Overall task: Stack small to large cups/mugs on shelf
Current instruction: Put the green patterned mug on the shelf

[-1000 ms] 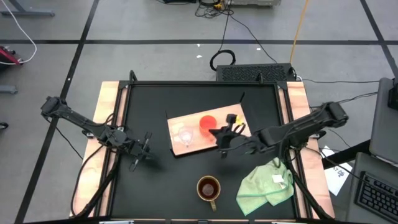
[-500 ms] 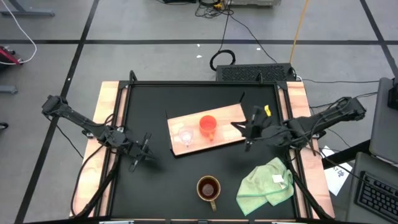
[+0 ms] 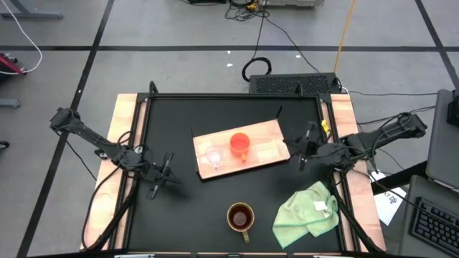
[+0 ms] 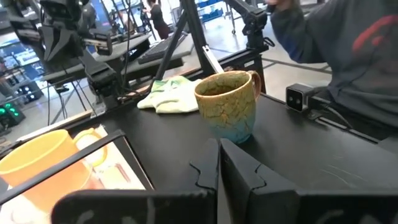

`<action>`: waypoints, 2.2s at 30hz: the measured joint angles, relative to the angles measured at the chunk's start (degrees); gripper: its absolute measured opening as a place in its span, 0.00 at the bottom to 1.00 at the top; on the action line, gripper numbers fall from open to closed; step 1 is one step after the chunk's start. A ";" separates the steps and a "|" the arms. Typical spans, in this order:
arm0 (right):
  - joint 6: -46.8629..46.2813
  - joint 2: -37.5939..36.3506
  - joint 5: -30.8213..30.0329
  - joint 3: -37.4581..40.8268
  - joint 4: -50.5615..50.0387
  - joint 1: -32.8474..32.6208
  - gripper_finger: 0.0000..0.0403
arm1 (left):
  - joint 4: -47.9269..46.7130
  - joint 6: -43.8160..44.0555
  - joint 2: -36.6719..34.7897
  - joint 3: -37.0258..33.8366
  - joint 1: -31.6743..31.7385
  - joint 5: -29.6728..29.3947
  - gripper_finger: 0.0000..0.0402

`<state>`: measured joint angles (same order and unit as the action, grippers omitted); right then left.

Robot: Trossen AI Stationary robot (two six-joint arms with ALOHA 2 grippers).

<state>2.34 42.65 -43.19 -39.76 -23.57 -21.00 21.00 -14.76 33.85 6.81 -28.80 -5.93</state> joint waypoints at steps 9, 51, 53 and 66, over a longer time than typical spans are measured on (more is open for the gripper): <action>-0.09 -7.00 0.38 1.72 -1.89 -5.42 0.00 | 0.32 -1.19 0.01 0.00 -1.29 -3.67 0.05; 1.35 -17.72 1.71 1.70 -2.84 -12.13 0.00 | -1.38 6.10 0.00 0.00 -1.55 -8.02 0.05; 1.33 -17.73 3.26 1.70 -2.84 -12.13 0.00 | -1.38 6.10 0.00 0.00 -1.55 -8.09 0.05; 3.27 -17.13 13.12 4.23 -0.56 -12.10 0.00 | -1.03 6.05 -0.01 0.00 -1.55 -8.11 0.05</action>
<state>5.61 25.52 -30.07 -35.53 -24.14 -33.10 19.97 -8.71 33.85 6.81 -30.35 -14.04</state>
